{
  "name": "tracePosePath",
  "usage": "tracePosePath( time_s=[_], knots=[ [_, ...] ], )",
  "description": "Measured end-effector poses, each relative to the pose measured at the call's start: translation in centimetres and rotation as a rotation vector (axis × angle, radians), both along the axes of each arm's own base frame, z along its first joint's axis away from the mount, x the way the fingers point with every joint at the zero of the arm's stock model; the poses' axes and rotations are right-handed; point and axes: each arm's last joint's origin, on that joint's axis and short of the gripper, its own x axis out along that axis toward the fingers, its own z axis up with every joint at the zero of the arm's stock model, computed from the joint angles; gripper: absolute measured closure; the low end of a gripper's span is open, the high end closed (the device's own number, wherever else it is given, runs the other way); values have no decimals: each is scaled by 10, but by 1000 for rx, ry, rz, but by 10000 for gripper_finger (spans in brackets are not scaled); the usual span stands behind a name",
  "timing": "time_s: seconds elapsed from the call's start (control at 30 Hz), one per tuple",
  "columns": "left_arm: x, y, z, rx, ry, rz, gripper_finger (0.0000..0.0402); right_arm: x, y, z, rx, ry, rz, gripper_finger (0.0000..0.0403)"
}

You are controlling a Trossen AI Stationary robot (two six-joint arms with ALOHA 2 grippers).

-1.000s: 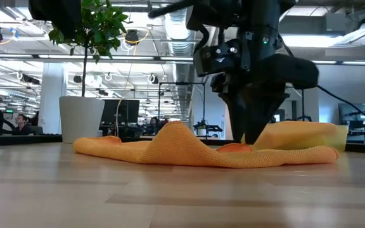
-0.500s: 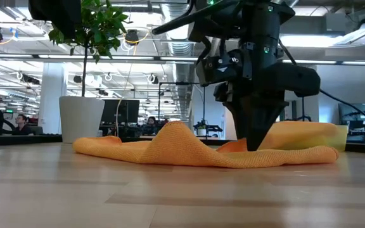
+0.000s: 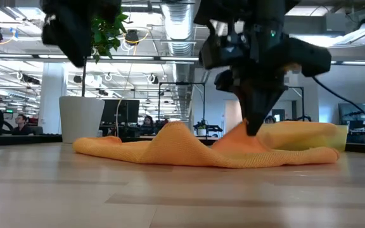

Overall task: Fold microfiber towels
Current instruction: Fold the orange microfiber towel

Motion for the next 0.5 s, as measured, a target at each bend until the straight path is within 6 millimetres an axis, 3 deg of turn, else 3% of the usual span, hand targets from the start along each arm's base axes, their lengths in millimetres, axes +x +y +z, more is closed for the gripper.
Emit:
tracePosePath(
  time_s=[0.27,0.5],
  knots=[
    [10,25,-43,126,-97,-308,233,-4,-1,12,17,-15,-33,398],
    [3,40,-76,245,-95,-409,233,-6,-1,12,33,3,-83,399]
  ],
)
